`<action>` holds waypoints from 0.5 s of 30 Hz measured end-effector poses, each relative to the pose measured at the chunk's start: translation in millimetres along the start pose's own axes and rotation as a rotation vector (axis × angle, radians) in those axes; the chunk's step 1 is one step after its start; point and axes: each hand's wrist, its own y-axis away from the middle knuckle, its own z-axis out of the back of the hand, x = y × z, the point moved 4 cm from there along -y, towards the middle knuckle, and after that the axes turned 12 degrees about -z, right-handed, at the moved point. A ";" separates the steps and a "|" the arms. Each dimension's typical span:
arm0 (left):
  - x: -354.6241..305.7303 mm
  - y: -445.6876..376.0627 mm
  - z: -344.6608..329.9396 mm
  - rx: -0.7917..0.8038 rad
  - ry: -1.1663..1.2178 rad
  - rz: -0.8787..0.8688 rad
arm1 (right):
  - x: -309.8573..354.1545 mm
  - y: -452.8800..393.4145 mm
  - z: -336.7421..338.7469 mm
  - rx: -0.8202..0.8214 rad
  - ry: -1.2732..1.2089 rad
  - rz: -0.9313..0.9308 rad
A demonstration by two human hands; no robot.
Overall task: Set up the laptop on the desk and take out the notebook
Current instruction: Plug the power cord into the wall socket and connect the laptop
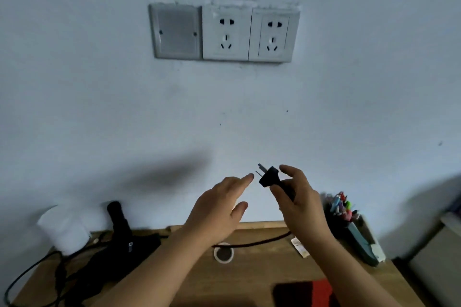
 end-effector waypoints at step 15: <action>59.5 -31.2 145.4 -0.377 -0.330 0.066 | 205.5 -69.8 -17.1 -0.255 -0.190 0.269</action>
